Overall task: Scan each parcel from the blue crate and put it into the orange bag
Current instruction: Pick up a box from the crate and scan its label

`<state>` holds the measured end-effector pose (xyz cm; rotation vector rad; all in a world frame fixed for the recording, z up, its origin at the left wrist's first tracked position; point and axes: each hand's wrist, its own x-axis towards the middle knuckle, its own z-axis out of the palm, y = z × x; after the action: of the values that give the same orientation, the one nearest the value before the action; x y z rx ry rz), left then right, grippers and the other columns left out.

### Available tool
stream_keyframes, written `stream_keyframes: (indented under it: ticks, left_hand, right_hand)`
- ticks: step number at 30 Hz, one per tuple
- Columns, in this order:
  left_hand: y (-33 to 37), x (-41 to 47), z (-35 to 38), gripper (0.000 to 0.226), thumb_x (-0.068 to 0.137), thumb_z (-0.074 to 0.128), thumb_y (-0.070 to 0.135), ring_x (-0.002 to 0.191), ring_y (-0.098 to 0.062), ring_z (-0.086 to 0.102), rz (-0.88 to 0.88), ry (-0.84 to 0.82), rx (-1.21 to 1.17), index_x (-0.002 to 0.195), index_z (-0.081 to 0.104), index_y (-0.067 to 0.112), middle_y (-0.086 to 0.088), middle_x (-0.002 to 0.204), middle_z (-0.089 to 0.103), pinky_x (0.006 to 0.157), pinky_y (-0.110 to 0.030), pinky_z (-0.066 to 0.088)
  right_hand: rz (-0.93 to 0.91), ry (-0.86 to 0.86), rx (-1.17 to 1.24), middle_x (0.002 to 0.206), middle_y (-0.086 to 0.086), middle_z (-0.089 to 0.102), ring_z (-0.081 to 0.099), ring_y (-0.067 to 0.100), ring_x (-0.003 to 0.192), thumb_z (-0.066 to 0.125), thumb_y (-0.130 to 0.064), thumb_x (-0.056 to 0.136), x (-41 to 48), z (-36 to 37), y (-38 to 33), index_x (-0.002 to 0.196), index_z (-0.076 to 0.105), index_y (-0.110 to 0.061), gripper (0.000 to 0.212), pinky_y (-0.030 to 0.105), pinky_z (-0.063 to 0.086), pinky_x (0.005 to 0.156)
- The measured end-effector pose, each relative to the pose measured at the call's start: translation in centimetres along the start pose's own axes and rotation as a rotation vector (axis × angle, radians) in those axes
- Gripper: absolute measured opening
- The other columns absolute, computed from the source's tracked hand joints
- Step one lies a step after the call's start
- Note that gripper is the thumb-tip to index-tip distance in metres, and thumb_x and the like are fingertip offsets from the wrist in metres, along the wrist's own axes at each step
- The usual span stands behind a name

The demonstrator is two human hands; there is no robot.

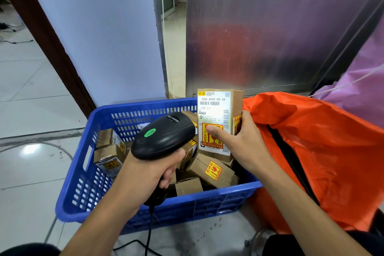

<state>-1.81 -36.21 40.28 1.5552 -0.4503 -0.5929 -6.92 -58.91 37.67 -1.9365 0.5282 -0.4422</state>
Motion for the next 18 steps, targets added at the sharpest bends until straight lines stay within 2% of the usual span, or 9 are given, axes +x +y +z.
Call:
stream_keyframes:
  ticks: [3, 6, 11, 18]
  left_hand:
    - [-0.1, 0.02, -0.25, 0.031, 0.072, 0.076, 0.049, 0.046, -0.019, 0.041, 0.003, 0.017, -0.012, 0.057, 0.063, 0.025, -0.002, 0.052, 0.044, 0.056, -0.039, 0.045]
    - [-0.11, 0.01, -0.33, 0.031, 0.069, 0.078, 0.047, 0.046, -0.022, 0.04, 0.011, 0.037, -0.04, 0.059, 0.063, 0.022, -0.005, 0.052, 0.045, 0.055, -0.038, 0.045]
    - [0.06, -0.01, -0.16, 0.034, 0.066, 0.077, 0.047, 0.044, -0.023, 0.038, -0.01, 0.042, -0.05, 0.053, 0.06, 0.021, -0.008, 0.05, 0.045, 0.054, -0.036, 0.043]
    - [0.2, -0.07, -0.1, 0.03, 0.071, 0.078, 0.041, 0.044, -0.023, 0.038, -0.007, 0.05, -0.042, 0.054, 0.062, 0.022, -0.008, 0.05, 0.046, 0.054, -0.036, 0.044]
  right_hand:
    - [0.006, -0.004, -0.008, 0.115, -0.014, 0.071, 0.073, 0.001, 0.097, 0.082, -0.047, 0.082, 0.05, -0.03, -0.01, 0.125, 0.047, -0.031, 0.058, 0.024, 0.063, 0.078]
    - [0.022, 0.02, -0.019, 0.11, -0.018, 0.07, 0.071, 0.0, 0.097, 0.083, -0.044, 0.083, 0.1, -0.1, 0.04, 0.123, 0.048, -0.029, 0.056, 0.023, 0.062, 0.076]
    - [0.045, 0.125, -0.086, 0.109, -0.016, 0.07, 0.07, 0.011, 0.102, 0.083, -0.049, 0.081, 0.69, -0.35, 0.59, 0.118, 0.048, -0.026, 0.057, 0.04, 0.062, 0.086]
    - [0.036, 0.11, -0.082, 0.113, -0.015, 0.071, 0.07, 0.011, 0.104, 0.083, -0.05, 0.08, 0.54, -0.25, 0.59, 0.119, 0.048, -0.027, 0.057, 0.041, 0.062, 0.087]
